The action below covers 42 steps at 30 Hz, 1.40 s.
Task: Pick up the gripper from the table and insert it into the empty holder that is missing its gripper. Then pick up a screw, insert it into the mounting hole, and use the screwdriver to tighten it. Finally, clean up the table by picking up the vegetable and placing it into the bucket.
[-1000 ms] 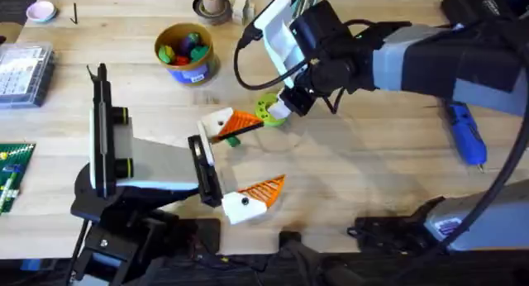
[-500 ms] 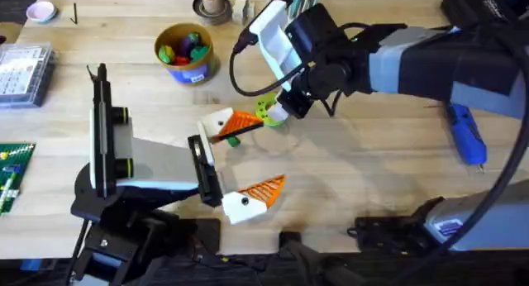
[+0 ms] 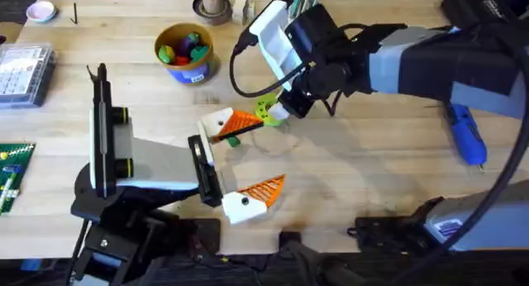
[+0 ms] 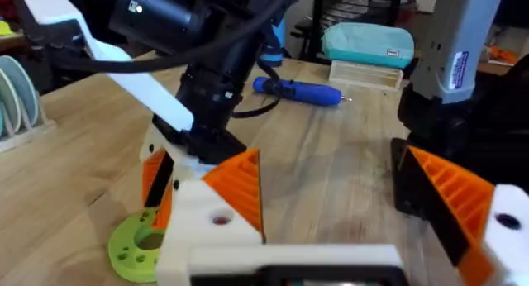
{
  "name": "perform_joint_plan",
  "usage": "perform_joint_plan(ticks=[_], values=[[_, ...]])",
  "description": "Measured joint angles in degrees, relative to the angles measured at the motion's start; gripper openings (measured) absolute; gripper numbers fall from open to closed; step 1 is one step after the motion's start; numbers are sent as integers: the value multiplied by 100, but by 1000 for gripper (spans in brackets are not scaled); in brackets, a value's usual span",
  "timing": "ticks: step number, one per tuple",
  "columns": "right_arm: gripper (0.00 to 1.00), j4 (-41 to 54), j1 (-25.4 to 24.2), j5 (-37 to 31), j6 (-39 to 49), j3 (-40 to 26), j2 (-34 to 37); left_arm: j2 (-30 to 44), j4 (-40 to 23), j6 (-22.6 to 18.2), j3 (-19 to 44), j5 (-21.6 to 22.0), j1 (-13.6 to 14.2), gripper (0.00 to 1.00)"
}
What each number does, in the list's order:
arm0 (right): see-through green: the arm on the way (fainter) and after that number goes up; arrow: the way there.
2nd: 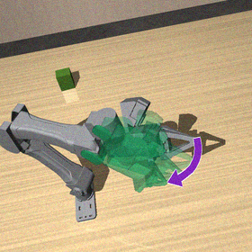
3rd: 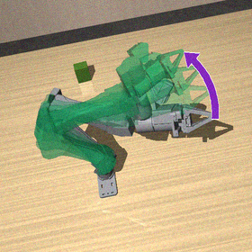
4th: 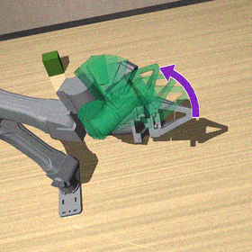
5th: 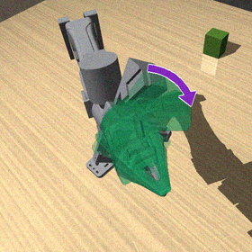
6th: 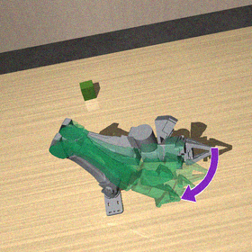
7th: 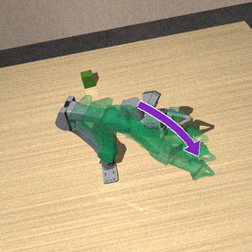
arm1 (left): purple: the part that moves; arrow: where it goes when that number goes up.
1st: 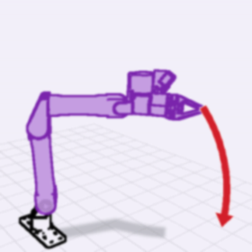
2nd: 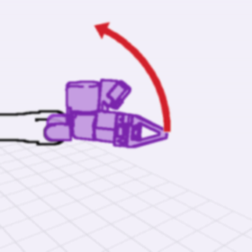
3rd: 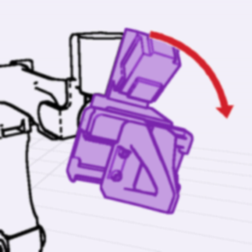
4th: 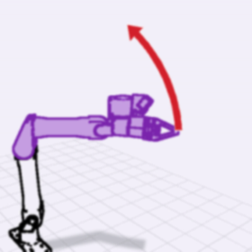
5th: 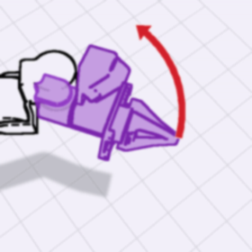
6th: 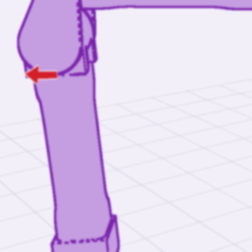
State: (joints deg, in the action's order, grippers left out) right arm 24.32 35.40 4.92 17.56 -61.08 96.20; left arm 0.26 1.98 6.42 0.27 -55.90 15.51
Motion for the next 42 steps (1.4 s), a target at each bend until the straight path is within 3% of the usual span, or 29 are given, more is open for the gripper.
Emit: perform_joint_plan(ticks=[29,34,42], values=[[381,68,0,-65,1,-4,76,1,0,0,0,0,0,993],[290,50,0,-65,0,-4,78,1,0,0,0,0,0,993],[34,20,0,-65,-2,-4,79,1,0,0,0,0,0,993]])
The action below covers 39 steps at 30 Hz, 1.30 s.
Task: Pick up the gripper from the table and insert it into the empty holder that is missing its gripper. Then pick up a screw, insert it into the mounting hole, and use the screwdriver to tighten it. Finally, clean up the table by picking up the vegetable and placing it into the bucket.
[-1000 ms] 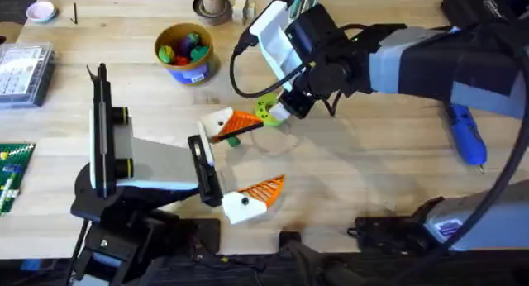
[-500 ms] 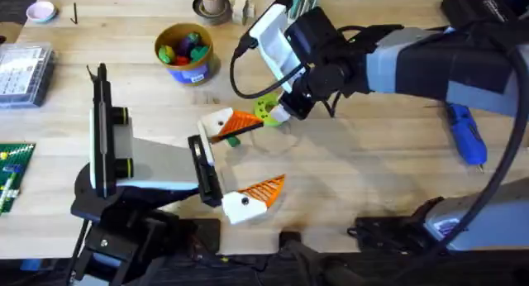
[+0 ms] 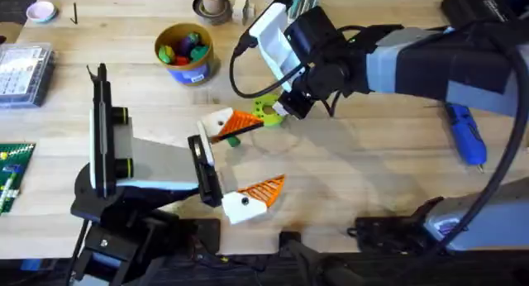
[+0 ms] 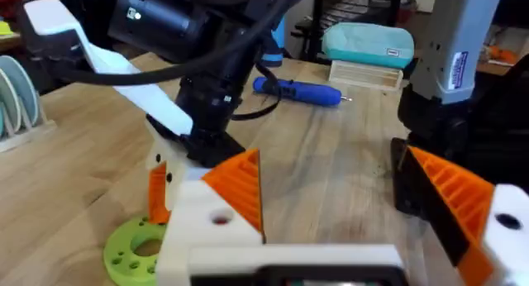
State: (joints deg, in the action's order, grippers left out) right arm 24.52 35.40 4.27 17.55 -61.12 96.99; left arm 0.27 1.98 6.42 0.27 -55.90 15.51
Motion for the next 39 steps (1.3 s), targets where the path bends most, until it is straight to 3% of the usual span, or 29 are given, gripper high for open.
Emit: perform_joint_plan(ticks=[14,26,33,39], values=[[6,-14,-19,0,2,0,-75,0,0,0,0,0,0,993],[6,533,-157,-11,-1,-140,-1062,0,0,0,0,0,0,993],[6,1357,-157,-17,2,-672,-1572,0,0,0,0,0,0,993],[6,2277,-155,-17,2,-1599,-1770,0,0,0,0,0,0,993]])
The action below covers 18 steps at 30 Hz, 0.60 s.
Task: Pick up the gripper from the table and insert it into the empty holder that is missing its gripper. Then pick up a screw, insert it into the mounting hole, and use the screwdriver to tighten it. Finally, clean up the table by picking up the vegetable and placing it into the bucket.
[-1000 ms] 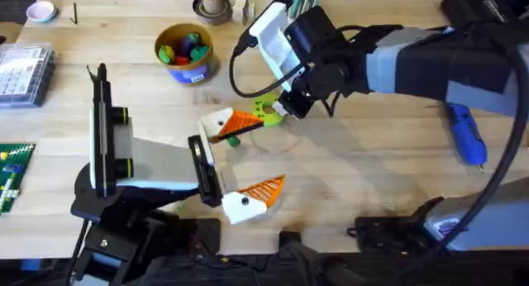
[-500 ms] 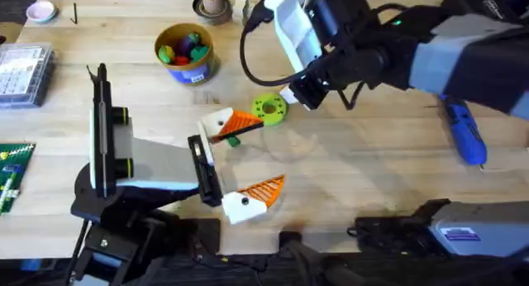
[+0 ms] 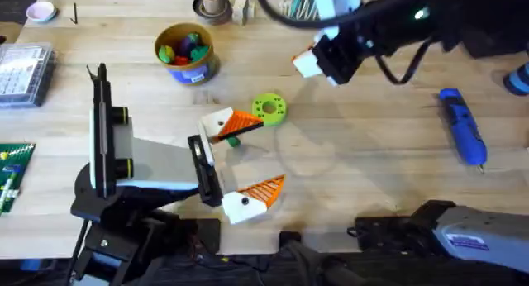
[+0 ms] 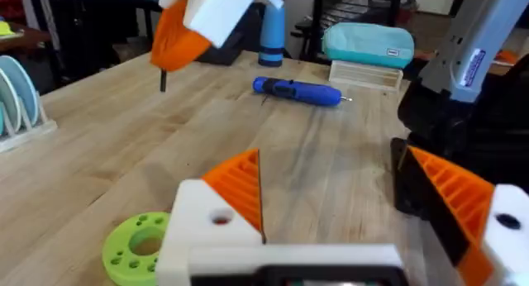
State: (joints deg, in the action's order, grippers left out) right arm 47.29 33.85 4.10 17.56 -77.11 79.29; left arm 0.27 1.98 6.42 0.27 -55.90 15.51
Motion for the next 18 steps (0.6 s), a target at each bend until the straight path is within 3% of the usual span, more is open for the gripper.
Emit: perform_joint_plan(ticks=[8,18], values=[[6,537,427,2,0,-1155,-2,0,0,0,0,0,0,993],[6,798,1489,20,-18,-1766,-4,0,0,0,0,0,1,993]])
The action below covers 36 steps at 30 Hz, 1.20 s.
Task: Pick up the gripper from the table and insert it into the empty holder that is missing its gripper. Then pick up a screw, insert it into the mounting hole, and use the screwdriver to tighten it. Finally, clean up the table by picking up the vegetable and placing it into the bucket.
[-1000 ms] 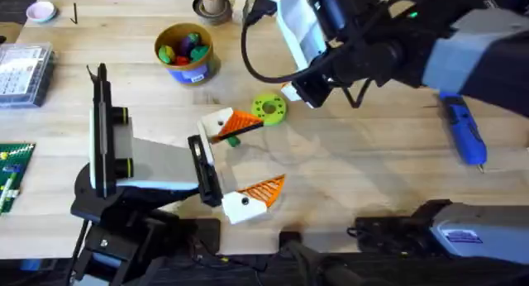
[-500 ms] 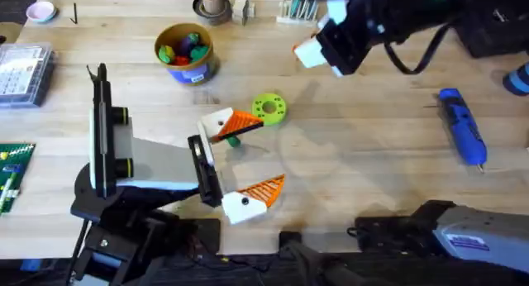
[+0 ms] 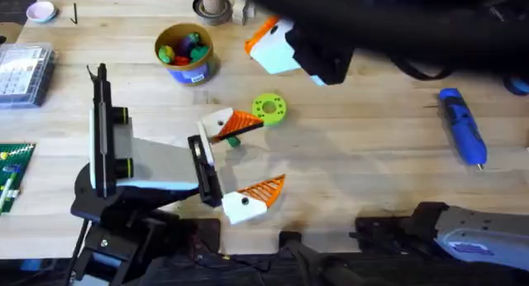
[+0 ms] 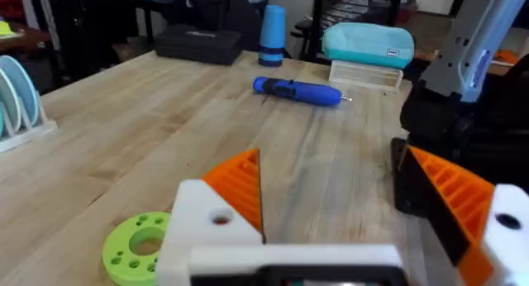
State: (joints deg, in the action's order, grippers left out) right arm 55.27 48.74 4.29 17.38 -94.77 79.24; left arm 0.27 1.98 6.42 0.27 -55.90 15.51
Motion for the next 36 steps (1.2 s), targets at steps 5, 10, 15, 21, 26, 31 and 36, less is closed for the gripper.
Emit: perform_joint_plan(ticks=[5,10,15,21,26,31,36], values=[[6,415,210,-2,-133,-530,146,0,0,0,0,0,0,993],[6,484,407,-4,-197,-681,238,0,0,0,0,0,-1,993],[6,626,598,-1,-196,-683,265,0,0,0,0,0,-1,993],[6,823,602,74,-194,-718,560,0,0,0,0,0,-1,993],[6,811,663,267,-194,-718,980,0,0,0,0,0,-1,994],[6,737,687,331,-194,-718,1207,0,0,0,0,0,-1,993],[6,732,687,350,-194,-718,1226,0,0,0,0,0,-1,993]])
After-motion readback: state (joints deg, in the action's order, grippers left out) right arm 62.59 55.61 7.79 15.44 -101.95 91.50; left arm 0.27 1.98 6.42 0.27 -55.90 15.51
